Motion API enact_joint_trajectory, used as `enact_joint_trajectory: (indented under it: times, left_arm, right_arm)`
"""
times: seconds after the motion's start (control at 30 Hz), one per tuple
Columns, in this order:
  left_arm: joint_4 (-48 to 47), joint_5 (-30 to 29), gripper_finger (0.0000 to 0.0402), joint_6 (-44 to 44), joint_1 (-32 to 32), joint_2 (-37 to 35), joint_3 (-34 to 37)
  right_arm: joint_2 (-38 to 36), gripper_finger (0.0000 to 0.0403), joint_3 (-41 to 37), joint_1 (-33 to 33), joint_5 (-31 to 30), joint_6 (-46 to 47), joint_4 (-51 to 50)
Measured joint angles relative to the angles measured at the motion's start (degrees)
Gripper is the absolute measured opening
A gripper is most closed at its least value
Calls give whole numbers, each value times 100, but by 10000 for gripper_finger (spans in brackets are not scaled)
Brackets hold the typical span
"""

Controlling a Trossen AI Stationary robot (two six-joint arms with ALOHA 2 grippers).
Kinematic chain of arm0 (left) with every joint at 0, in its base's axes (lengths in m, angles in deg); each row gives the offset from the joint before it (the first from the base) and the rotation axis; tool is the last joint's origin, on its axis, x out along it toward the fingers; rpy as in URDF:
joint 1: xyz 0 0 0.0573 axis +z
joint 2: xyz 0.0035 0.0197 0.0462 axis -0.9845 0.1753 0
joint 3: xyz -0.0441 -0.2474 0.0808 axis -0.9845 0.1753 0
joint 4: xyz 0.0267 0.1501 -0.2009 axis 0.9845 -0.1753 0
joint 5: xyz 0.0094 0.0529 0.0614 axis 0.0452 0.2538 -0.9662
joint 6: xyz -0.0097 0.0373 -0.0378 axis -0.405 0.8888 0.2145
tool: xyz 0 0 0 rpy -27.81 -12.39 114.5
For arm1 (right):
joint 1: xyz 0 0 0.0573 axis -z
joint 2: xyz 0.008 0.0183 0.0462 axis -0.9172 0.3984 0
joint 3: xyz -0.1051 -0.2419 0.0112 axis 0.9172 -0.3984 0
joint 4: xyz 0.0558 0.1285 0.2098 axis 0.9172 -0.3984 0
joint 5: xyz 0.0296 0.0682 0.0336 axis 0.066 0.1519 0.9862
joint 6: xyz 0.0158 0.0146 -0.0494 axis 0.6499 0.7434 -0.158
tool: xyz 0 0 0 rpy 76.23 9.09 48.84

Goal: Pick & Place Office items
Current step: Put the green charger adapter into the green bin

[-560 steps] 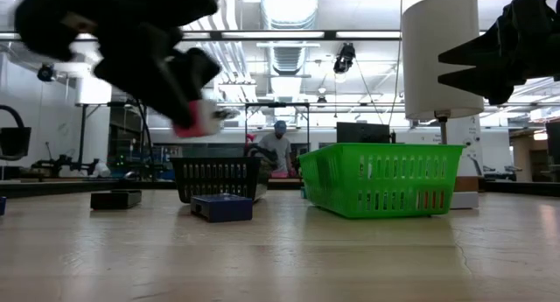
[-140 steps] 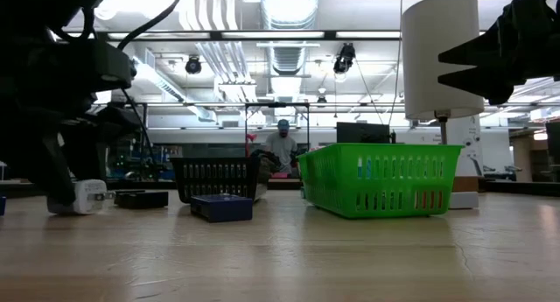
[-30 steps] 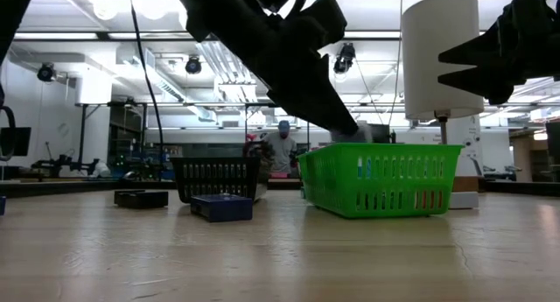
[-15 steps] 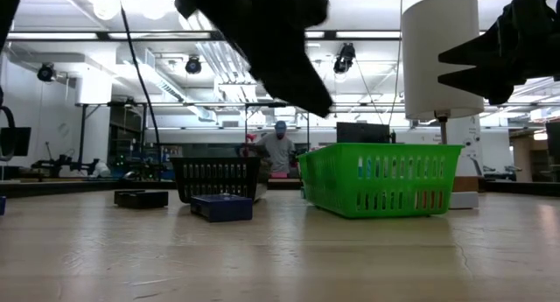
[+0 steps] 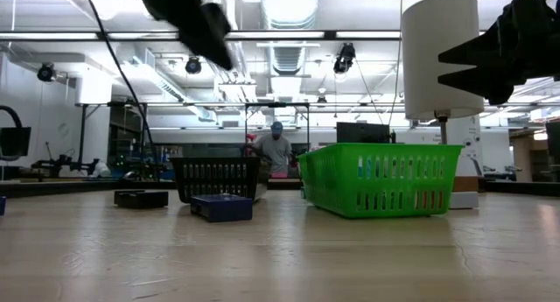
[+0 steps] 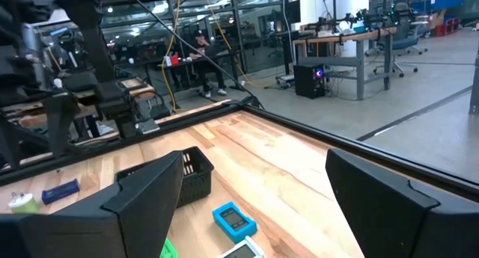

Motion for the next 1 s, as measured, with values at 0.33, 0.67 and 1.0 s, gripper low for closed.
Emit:
enact_joint_trajectory:
  times: [0.33,0.67,1.0]
  left_arm:
    - [-165,-410,218,-2133,-645,-857,1309]
    - [-151,-376,218,-3269,-1430,-1446,2202]
    - [-93,-891,218,-3564,-2627,-1423,2439]
  right_arm:
    - [3,318,0,0,0,-1,-2]
    - [-5,327,0,-1,-2,-1,1]
    - [-3,318,0,-1,-1,0,0]
